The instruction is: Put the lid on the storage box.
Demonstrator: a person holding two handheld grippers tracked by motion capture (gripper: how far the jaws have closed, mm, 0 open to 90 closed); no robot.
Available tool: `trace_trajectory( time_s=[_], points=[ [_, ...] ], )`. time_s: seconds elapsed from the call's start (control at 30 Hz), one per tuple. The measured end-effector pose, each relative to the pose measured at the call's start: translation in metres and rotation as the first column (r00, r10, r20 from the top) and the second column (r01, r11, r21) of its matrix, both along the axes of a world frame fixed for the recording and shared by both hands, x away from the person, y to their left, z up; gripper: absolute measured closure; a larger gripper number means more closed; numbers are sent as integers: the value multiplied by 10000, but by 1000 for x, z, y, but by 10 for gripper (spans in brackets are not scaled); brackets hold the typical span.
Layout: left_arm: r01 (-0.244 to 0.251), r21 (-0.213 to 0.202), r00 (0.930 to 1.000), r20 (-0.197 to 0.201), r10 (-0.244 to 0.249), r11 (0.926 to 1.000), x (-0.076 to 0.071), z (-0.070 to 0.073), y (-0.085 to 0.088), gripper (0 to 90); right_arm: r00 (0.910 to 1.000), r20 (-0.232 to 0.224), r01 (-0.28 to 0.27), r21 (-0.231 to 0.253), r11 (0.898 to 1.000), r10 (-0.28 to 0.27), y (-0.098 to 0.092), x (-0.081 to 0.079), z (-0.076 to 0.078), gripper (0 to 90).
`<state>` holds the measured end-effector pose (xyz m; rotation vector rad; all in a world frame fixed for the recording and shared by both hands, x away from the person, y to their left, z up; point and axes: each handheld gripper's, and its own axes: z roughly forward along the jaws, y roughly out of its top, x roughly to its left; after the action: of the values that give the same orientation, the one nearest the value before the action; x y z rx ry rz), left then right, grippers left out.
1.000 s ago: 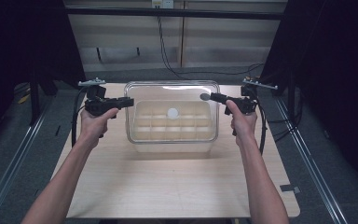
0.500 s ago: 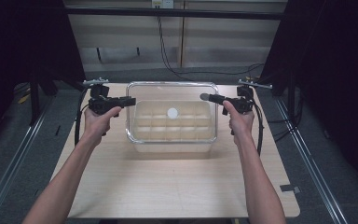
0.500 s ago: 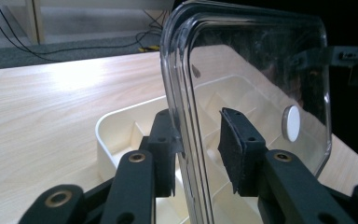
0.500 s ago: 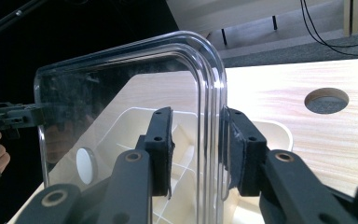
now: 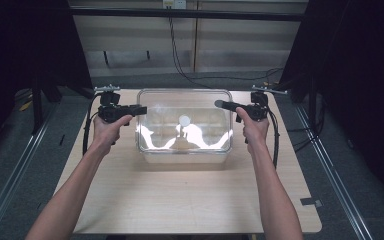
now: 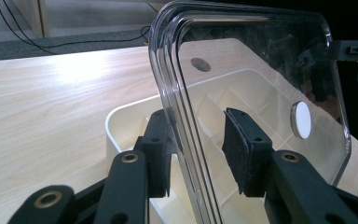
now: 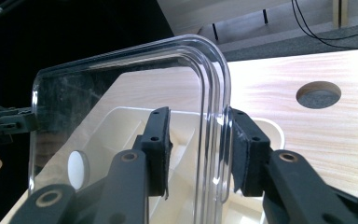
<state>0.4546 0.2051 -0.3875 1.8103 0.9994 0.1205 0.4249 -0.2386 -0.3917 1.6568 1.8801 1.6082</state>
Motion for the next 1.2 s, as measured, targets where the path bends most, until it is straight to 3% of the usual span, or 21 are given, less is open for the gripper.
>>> trace_trajectory(
  time_s=[0.5, 0.77, 0.93, 1.2],
  points=[
    [2, 186, 9990, -448, 7, 9998, 11, -18, -1, 588, 9982, -516, 279, -636, 9976, -312, 9, 16, -17, 536],
    [-33, 293, 9980, -624, 51, 9996, 13, -23, -3, 565, 9964, -711, 421, -692, 9967, -471, 12, 19, -20, 524],
    [-40, 291, 9967, -811, 64, 9996, 16, -27, -3, 543, 9950, -788, 520, -1129, 9922, -611, 17, 22, -18, 502],
    [7, 363, 9963, -863, 24, 9993, 17, -33, -4, 512, 9932, -1022, 457, -1025, 9937, -562, 17, 25, -26, 496]
  ],
)
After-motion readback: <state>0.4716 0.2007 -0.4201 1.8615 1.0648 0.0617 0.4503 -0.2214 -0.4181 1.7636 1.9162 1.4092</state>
